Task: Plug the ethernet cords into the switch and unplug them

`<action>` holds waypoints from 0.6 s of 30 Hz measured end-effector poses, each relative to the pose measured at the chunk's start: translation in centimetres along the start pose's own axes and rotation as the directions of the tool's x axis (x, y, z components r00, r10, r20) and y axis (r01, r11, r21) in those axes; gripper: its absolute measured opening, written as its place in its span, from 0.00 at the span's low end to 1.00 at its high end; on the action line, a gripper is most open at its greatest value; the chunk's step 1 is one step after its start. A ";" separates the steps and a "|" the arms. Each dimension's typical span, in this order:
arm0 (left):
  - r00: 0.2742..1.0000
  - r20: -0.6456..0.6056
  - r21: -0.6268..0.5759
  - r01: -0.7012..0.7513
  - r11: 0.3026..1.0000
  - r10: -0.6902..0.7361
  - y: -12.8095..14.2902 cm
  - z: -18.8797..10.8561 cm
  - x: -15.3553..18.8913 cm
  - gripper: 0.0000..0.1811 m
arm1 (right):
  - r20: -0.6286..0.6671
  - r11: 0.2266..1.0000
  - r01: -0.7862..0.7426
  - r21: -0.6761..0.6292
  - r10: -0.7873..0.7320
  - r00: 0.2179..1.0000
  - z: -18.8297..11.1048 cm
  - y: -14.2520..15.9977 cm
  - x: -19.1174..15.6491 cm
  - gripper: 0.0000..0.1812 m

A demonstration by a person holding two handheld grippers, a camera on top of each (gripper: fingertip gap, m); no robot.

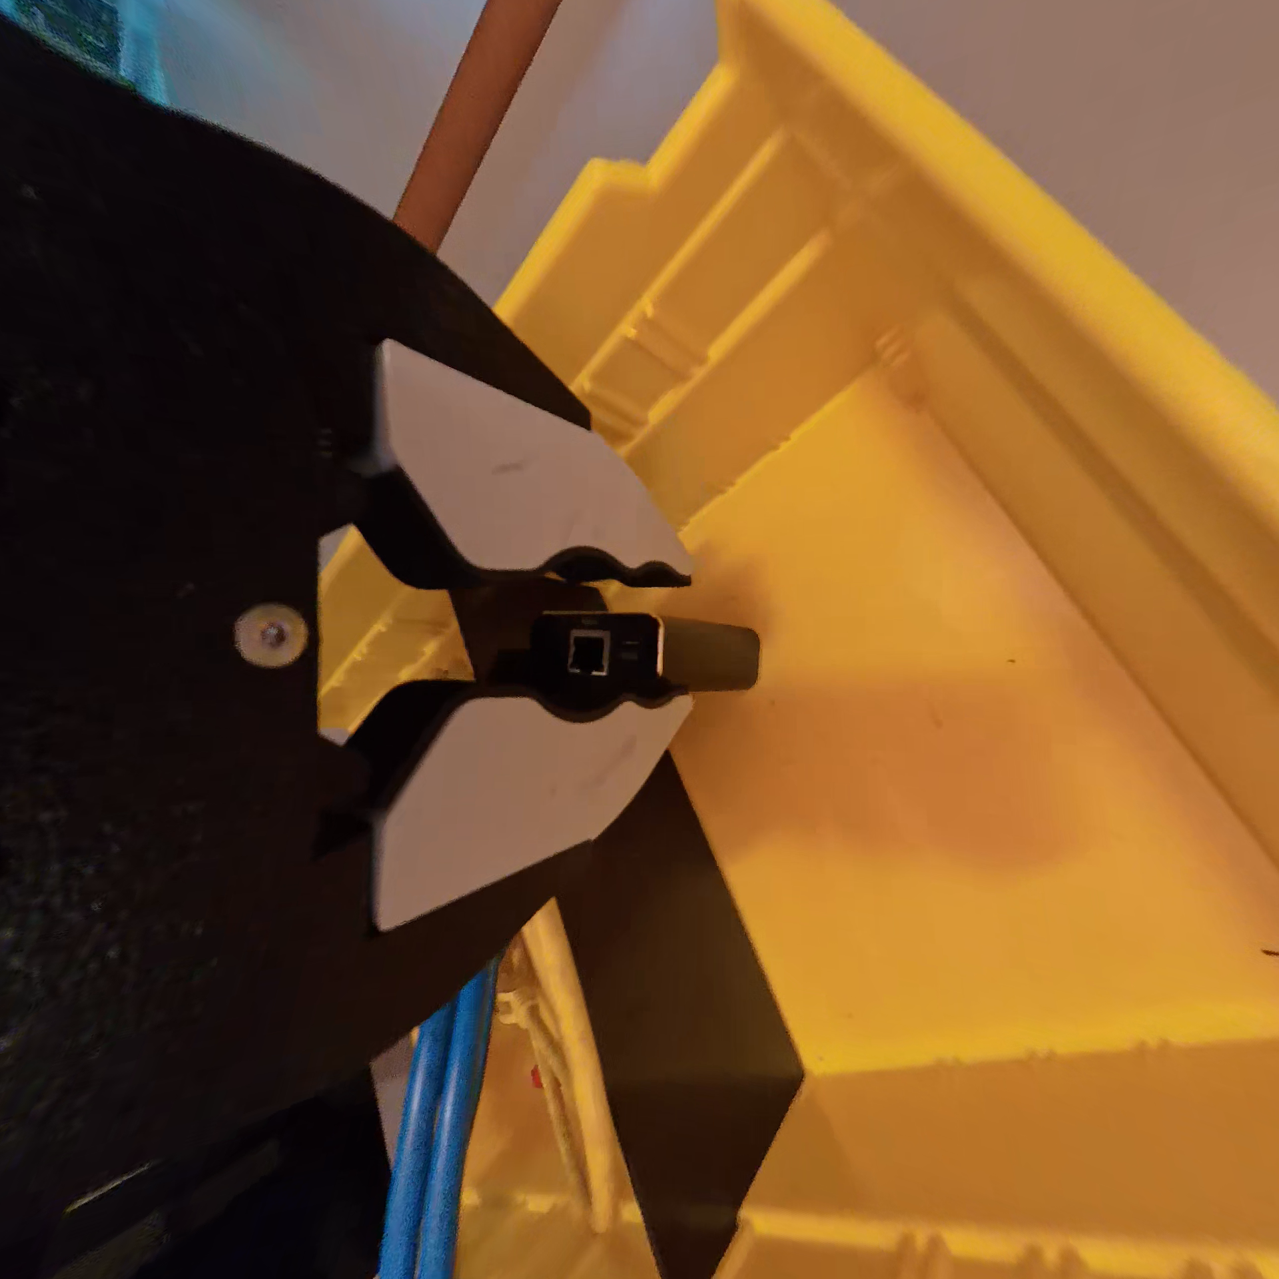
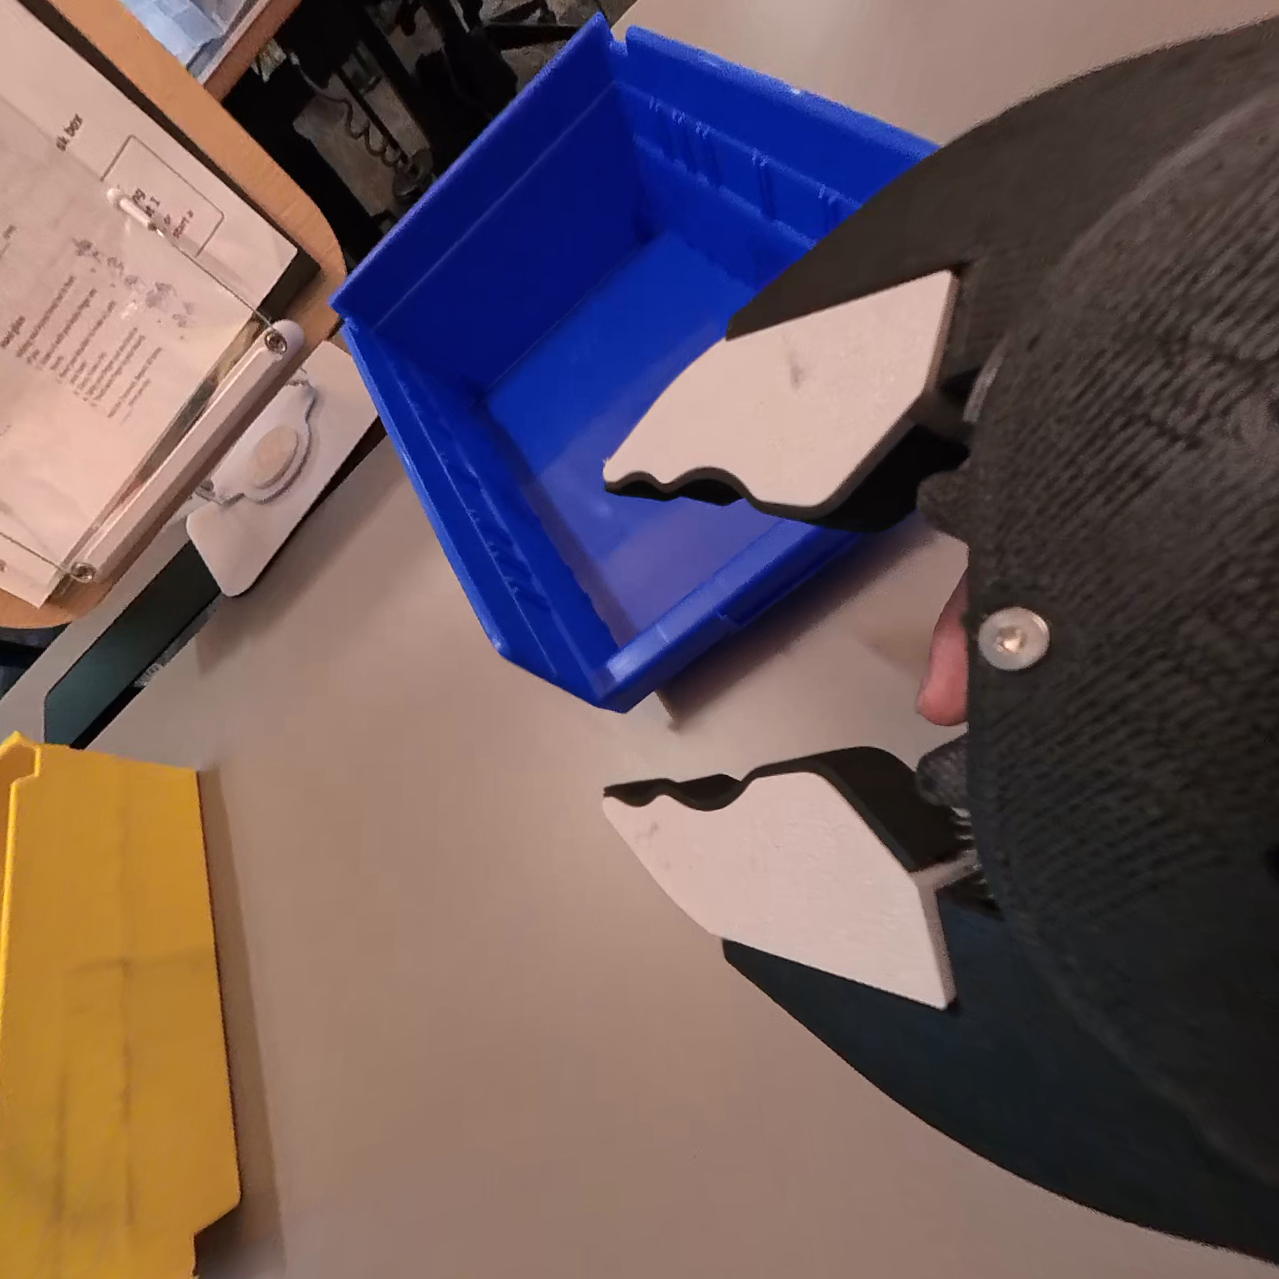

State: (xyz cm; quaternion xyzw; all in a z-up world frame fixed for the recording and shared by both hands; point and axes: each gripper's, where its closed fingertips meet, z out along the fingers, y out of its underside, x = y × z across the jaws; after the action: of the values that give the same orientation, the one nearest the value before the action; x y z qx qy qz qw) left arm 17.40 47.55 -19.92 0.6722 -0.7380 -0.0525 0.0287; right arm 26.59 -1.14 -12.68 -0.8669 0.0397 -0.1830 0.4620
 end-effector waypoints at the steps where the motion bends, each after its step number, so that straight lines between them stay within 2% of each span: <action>1: 1.000 -0.019 -0.018 -0.007 1.000 0.006 0.1 -0.2 0.3 0.14 | 0.002 1.000 0.003 -0.002 -0.003 1.000 0.0 0.2 -0.2 0.43; 2: 0.999 -0.044 -0.021 -0.012 1.000 0.011 0.1 -0.5 0.7 0.14 | 0.002 1.000 0.002 -0.006 -0.002 1.000 0.0 0.4 -0.3 0.43; 4: 0.998 -0.056 -0.013 -0.011 1.000 0.010 -0.3 -0.8 1.1 0.21 | 0.006 1.000 -0.001 -0.015 0.001 1.000 0.1 0.7 -0.4 0.43; 8: 0.998 0.045 -0.142 -0.025 0.990 0.032 1.1 0.3 -0.2 0.24 | 0.016 1.000 -0.011 0.008 0.011 1.000 0.2 0.2 -0.5 0.43; 14: 0.999 -0.039 -0.117 -0.005 0.993 0.000 0.9 1.0 0.6 0.13 | 0.034 1.000 0.018 -0.019 -0.018 0.999 1.0 0.7 -1.0 0.43; 18: 0.998 -0.019 -0.084 -0.055 0.995 0.054 0.6 0.7 0.6 0.13 | 0.034 1.000 0.005 -0.005 -0.005 0.999 1.3 0.5 -0.8 0.43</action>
State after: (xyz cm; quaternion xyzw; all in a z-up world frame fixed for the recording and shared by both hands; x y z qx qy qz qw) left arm 16.64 47.06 -20.56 0.6503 -0.7530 -0.0772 0.0649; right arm 26.32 -0.17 -14.00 -0.8712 0.0303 -0.1692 0.4599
